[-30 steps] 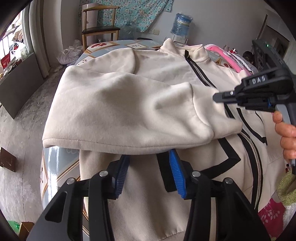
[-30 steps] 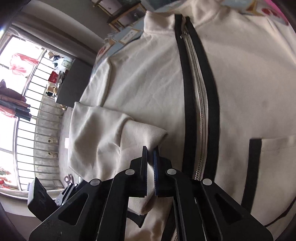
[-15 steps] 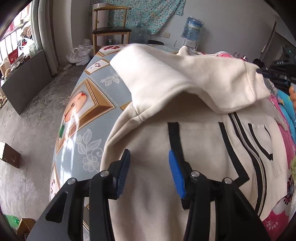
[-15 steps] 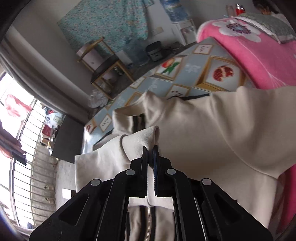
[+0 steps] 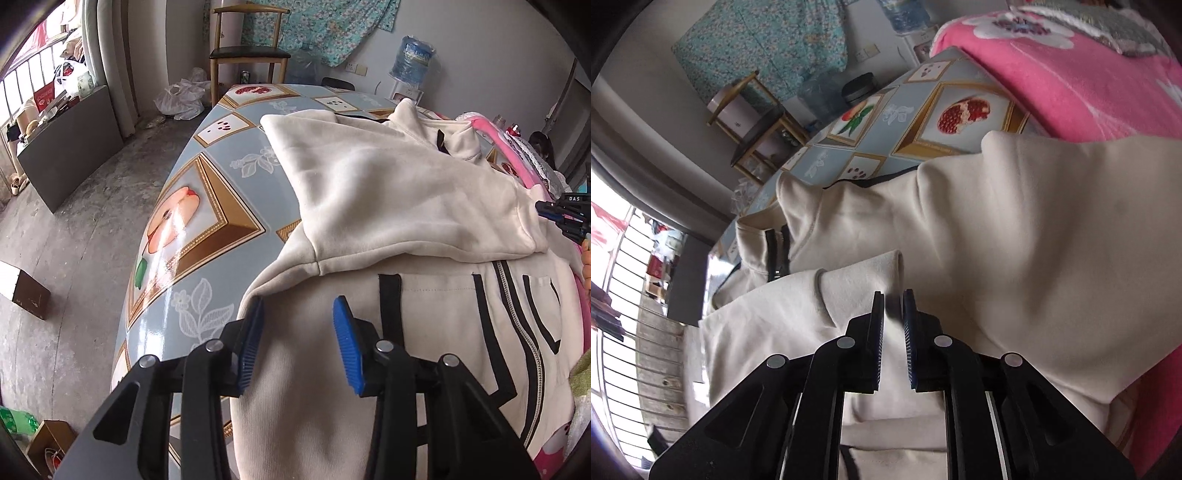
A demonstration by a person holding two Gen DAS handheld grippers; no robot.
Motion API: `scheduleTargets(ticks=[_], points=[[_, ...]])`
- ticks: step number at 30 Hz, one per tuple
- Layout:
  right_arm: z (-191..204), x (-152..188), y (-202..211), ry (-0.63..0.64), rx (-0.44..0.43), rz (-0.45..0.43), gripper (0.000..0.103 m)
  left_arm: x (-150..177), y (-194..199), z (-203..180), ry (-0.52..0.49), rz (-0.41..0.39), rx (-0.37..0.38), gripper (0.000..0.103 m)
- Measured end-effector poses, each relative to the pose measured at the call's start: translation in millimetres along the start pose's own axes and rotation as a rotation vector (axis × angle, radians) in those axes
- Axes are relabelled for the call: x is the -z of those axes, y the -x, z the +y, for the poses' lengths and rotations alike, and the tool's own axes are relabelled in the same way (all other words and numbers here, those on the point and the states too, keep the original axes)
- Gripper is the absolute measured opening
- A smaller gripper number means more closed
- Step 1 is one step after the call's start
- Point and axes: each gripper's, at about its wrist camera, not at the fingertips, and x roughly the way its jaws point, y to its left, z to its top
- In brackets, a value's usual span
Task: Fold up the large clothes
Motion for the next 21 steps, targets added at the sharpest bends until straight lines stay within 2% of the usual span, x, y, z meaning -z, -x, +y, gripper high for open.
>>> scheduleTargets(ticks=[2,3,7,10,13,14,15,17,18,21], points=[[0,6,12,0.024,-0.008,-0.035,0.038,1,8,1,-0.005,-0.003,0.009,0.038],[-1,9,17,0.031,-0.025,-0.038,0.041,2,12,2,-0.006,-0.004,0.017,0.038],[10,31,17,0.092,-0.05,0.005,0.042,-2,31,7,0.01,-0.019,0.074,0.038],[20,47,-1,0.161,0.057,0.04,0.042,-18,34,4,0.031,-0.036,0.115,0.038],[23,56,-16,0.196,0.12,0.066,0.041,-36,27,-5,0.025,-0.06,0.111,0.038],[25,59,-15,0.21,0.139,0.058,0.037,-42,24,-8,0.018,-0.067,0.109,0.038],[26,60,-15,0.222,0.153,0.059,0.024,-47,21,-11,0.013,-0.072,0.106,0.038],[26,59,-9,0.222,0.163,0.063,0.012,-59,10,-17,0.001,-0.078,0.102,0.038],[25,59,-7,0.219,0.157,0.069,0.007,-64,3,-19,-0.003,-0.073,0.081,0.038],[23,61,7,0.216,0.151,0.07,0.006,-69,-14,-15,0.022,-0.034,0.044,0.038]])
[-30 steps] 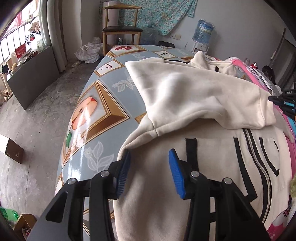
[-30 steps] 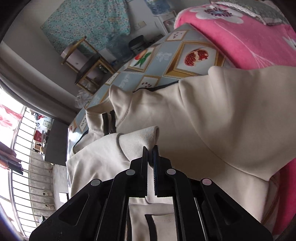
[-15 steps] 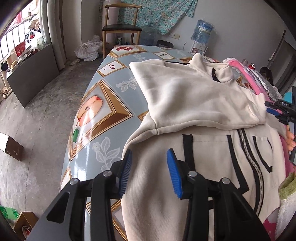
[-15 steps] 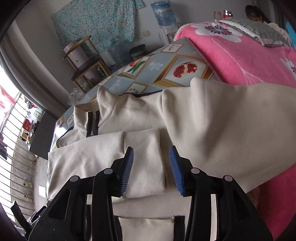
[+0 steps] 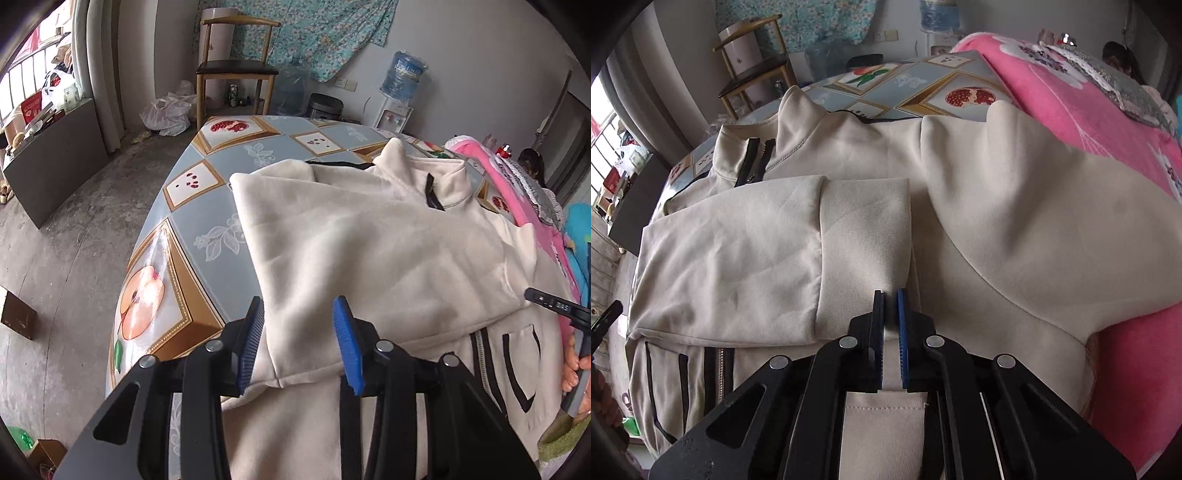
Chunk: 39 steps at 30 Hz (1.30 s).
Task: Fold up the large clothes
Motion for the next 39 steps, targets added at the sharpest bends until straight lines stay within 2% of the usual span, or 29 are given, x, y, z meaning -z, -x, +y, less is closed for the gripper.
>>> scheduleTargets(ticks=[4,7,11,12,14,15,19,22,23,26,29,32,34,36,39], points=[[-4,6,-5,-0.007,0.019,0.031,0.006,7,-14,16,0.052,0.051,-0.037,0.038],[-6,6,-10,-0.014,0.023,0.033,0.007,14,-17,23,0.052,0.073,-0.063,0.039],[7,-1,19,0.032,0.065,-0.062,0.016,14,0,23,0.03,0.038,-0.057,0.039],[14,-1,26,0.061,0.073,-0.086,0.024,12,6,20,0.018,0.019,-0.055,0.039],[34,-2,35,0.116,0.041,-0.128,0.036,8,16,13,-0.005,-0.015,-0.038,0.039],[45,-1,34,0.142,0.016,-0.131,0.038,5,17,7,-0.019,-0.023,-0.02,0.039],[88,7,9,0.244,-0.034,-0.088,0.038,2,-2,-19,-0.047,0.035,0.034,0.039],[103,19,-18,0.288,-0.015,-0.015,0.038,13,-31,-27,-0.05,0.119,-0.006,0.039],[103,24,-26,0.301,0.009,0.016,0.039,15,-29,-29,-0.061,0.093,-0.014,0.039],[95,30,-23,0.293,0.007,0.034,0.046,19,-24,-31,-0.098,0.101,-0.017,0.039],[87,26,-21,0.264,-0.022,0.07,0.046,14,-13,-24,-0.069,0.079,0.027,0.039],[81,21,-12,0.23,-0.064,0.04,0.047,0,-7,-26,-0.047,0.044,0.067,0.039],[78,19,-2,0.21,-0.082,0.0,0.053,-9,-11,-35,-0.056,0.041,0.065,0.039],[73,19,8,0.179,-0.08,-0.05,0.072,-16,-23,-48,-0.075,0.058,0.06,0.043],[48,19,25,0.106,-0.078,-0.1,0.081,-14,-46,-62,-0.102,0.102,0.01,0.05]])
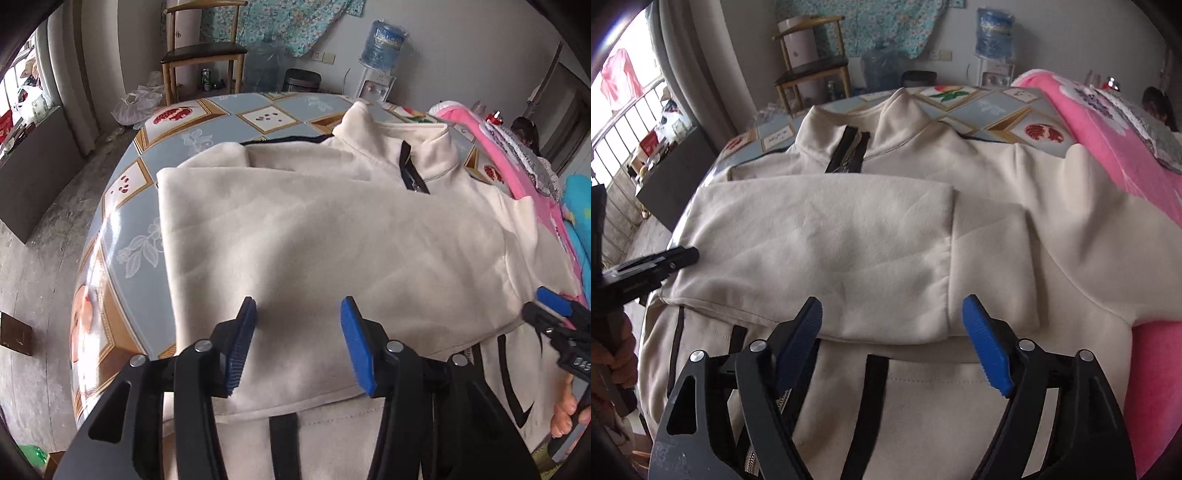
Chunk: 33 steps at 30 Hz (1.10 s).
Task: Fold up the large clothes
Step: 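Reach the right tool to the other sleeve and grasp its cuff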
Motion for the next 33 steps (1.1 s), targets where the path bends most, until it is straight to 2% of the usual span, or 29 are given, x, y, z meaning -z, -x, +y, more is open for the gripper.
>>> scheduleTargets(ticks=[2,4,6,10,14,19,22,26,28,31,33], points=[[-30,-1,18,-0.057,0.03,-0.041,0.081,6,-10,-7,-0.03,0.006,-0.05,0.052],[-66,-1,38,-0.132,0.071,-0.081,0.082,11,-12,-15,-0.074,-0.004,-0.073,0.064],[-116,-1,59,-0.235,0.093,-0.117,0.082,14,-13,-20,-0.098,-0.012,-0.103,0.065],[-234,7,95,-0.513,0.139,-0.181,0.082,14,-13,-18,-0.073,-0.024,-0.092,0.073],[-341,29,113,-0.763,0.214,-0.205,0.082,14,-17,-25,-0.083,-0.028,-0.113,0.078],[-433,60,123,-0.963,0.26,-0.218,0.078,13,-17,-25,-0.075,-0.025,-0.104,0.083],[-468,78,118,-1.056,0.226,-0.208,0.076,12,-19,-27,-0.075,-0.02,-0.105,0.085],[-491,84,95,-1.123,0.176,-0.167,0.061,12,-19,-27,-0.07,-0.013,-0.102,0.086],[-497,83,83,-1.131,0.18,-0.143,0.054,11,-19,-27,-0.069,-0.011,-0.099,0.086],[-500,79,75,-1.136,0.199,-0.145,0.037,11,-19,-26,-0.068,-0.008,-0.096,0.086],[-500,75,73,-1.126,0.208,-0.137,0.021,11,-19,-25,-0.064,-0.009,-0.093,0.086]])
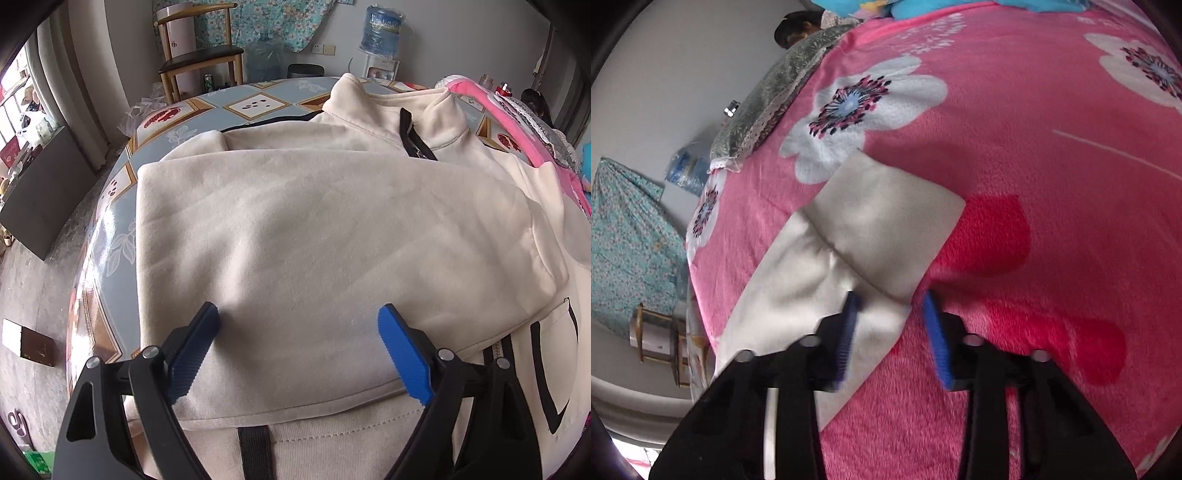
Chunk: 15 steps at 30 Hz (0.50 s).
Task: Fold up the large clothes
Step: 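Reach the right tool to the other sleeve and grasp its cuff, then lift the sleeve and lay it across the jacket body with the right tool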
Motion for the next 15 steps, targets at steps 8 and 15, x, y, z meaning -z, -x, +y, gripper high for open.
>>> scheduleTargets(ticks=[8,15], points=[[62,10,64,0.192,-0.047,-0.143,0.01,-1,11,15,0.07,-0.032,0.05,0.086],[176,66,152,0.486,-0.185,-0.27,0.01,-10,15,18,0.058,-0.056,0.036,0.086]])
